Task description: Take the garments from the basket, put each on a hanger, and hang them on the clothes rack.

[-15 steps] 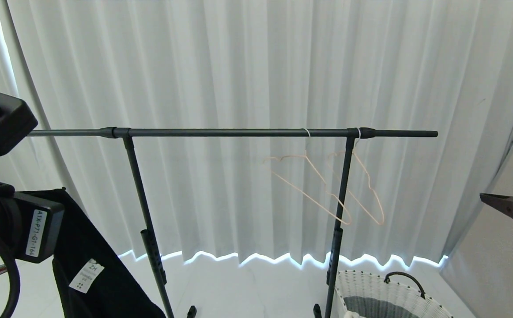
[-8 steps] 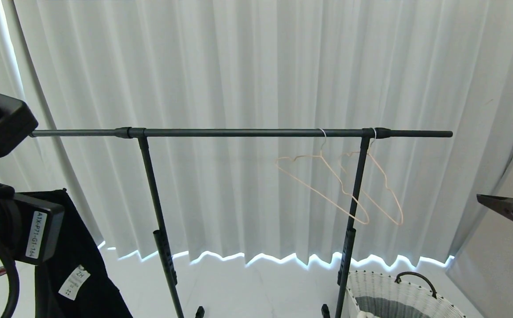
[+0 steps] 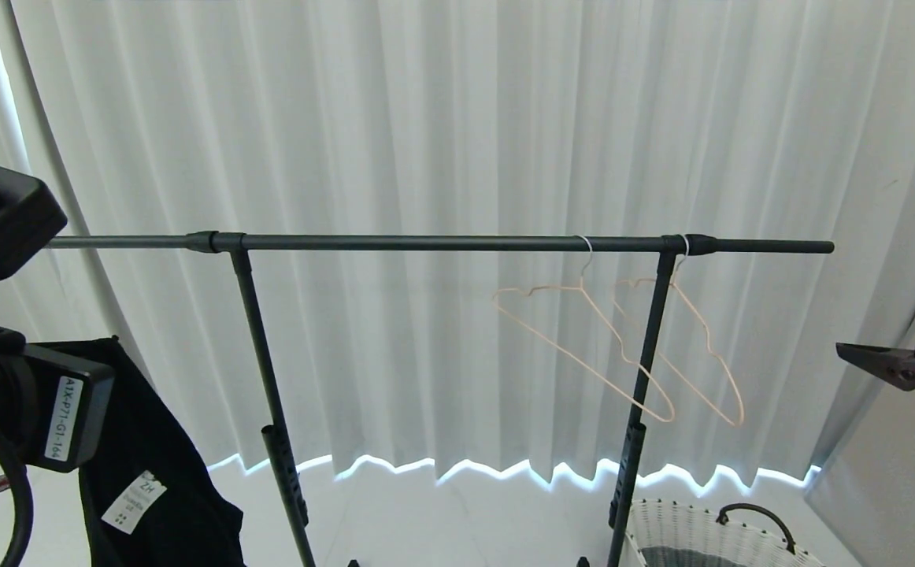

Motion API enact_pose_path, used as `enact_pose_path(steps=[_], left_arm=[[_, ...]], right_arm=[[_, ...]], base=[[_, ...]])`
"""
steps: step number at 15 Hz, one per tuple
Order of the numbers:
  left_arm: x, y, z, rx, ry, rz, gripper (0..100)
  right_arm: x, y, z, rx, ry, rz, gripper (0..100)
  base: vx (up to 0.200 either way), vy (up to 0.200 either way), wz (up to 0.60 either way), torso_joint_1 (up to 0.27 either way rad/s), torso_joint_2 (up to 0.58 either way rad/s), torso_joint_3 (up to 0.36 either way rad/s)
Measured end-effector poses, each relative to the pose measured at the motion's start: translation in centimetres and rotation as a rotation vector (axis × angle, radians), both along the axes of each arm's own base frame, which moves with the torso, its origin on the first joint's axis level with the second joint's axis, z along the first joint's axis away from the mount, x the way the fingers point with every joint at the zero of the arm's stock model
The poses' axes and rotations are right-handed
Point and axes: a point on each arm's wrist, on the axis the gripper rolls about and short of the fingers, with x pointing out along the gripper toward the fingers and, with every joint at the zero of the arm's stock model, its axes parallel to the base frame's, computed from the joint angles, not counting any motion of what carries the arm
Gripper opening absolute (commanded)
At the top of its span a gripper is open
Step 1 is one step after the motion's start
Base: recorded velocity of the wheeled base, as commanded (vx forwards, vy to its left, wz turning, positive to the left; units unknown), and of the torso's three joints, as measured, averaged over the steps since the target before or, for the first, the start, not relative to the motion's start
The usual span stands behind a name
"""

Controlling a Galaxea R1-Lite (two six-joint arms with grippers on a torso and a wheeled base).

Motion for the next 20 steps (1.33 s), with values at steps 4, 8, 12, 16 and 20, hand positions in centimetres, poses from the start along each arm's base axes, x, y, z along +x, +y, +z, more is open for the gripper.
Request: enact_pose_path(steps=[4,8,12,16,20], left_arm=[[0.0,0.0,0.0,-0.001,0.001,0.001,0],[0.0,0.1,-0.1,-0.003,0.001,0.005,0],[-0.3,0.5,-0.7,0.009,0.011,0.018,0],[-0.8,1.1,-1.3,0.015,0.019,0.028,0],[-1.0,1.3,-1.5,0.016,0.02,0.034,0]], right_arm=[[0.8,0.1,-0.1,0.001,-0.009,0.0,100],[2.7,0.7,-0.3,0.012,0.004,0.02,100],[5.7,2.4,-2.4,0.035,0.117,0.054,100],[9.7,3.5,-5.7,0.065,0.232,-0.023,100],[13.5,4.3,-7.7,0.08,0.289,-0.072,100]], base=[[0.2,0.0,0.0,0.005,0.0,0.001],[0.05,0.0,0.0,0.001,0.0,0.001],[0.0,0.0,0.0,0.0,0.0,0.0],[0.0,0.0,0.0,0.0,0.0,0.0],[0.0,0.0,0.0,0.0,0.0,0.0]])
